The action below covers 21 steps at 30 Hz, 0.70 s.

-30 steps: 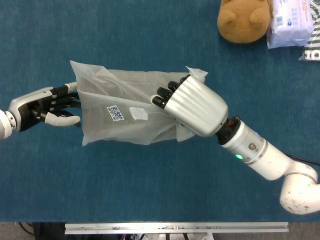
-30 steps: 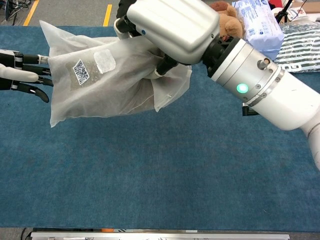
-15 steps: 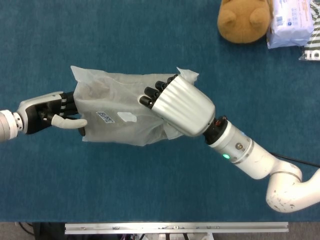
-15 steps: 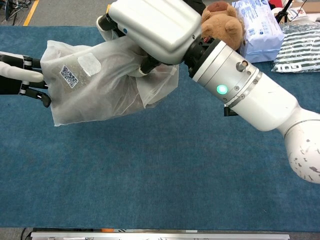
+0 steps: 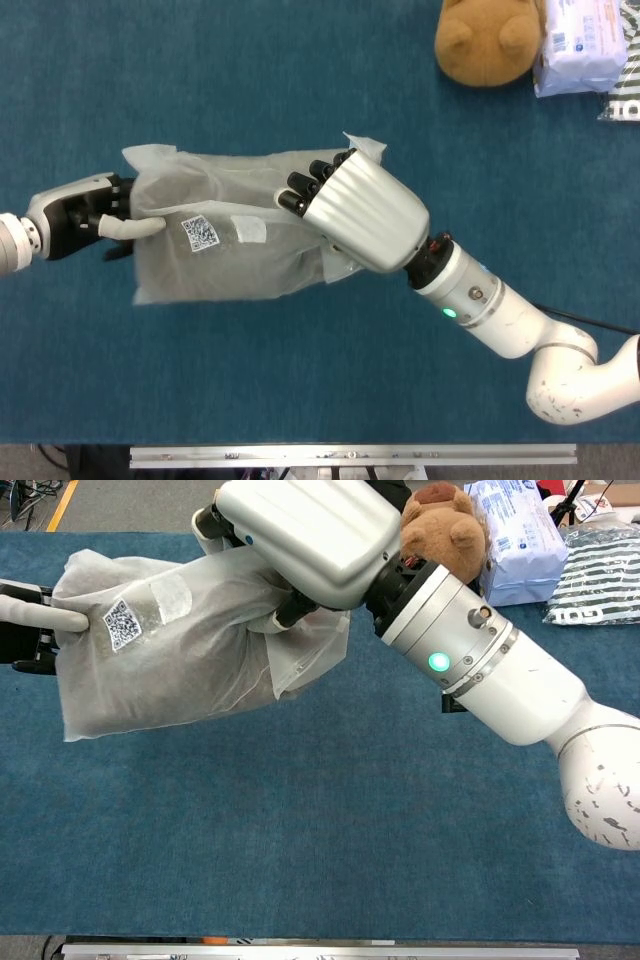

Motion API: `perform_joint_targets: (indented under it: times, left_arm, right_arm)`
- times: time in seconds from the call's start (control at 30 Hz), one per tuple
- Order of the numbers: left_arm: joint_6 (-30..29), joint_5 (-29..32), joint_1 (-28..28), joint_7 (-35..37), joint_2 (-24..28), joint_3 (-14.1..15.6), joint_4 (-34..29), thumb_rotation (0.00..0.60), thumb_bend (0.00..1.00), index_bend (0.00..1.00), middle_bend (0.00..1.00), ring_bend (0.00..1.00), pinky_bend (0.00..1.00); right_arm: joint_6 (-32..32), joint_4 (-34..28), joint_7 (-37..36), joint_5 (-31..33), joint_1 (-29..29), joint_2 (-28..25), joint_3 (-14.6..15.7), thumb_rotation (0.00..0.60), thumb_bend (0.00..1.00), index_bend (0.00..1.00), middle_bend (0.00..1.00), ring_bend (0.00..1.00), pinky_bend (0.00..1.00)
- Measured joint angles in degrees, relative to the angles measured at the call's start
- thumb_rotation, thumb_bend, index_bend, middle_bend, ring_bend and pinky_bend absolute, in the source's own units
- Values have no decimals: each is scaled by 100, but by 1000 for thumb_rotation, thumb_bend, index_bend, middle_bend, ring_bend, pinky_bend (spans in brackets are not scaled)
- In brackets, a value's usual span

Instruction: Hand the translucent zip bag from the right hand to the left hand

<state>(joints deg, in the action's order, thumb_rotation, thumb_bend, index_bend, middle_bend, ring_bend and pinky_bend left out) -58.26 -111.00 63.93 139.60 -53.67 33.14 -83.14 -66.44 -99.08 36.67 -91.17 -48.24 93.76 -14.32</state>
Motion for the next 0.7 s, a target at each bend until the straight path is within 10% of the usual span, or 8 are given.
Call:
perform_joint_targets:
  times: [0.3, 0.5, 0.7]
  left_arm:
    - [190, 398, -59, -118, 91, 29, -34, 600, 484, 631, 698, 750, 968]
    - [147, 482, -143, -168, 171, 11, -69, 600, 484, 636, 713, 753, 970]
    - [-35, 397, -229, -82, 188, 4, -25, 600, 483, 636, 715, 753, 970]
  right_arm:
    - [-49, -20, 23, 18, 71, -18, 98, 600, 625, 708, 713, 752, 948]
    - [51, -204, 229, 254, 148, -145, 162, 600, 601, 382, 547, 569, 681]
    - [200, -612, 467, 628, 240, -404, 212, 600, 348, 45, 309, 308, 420]
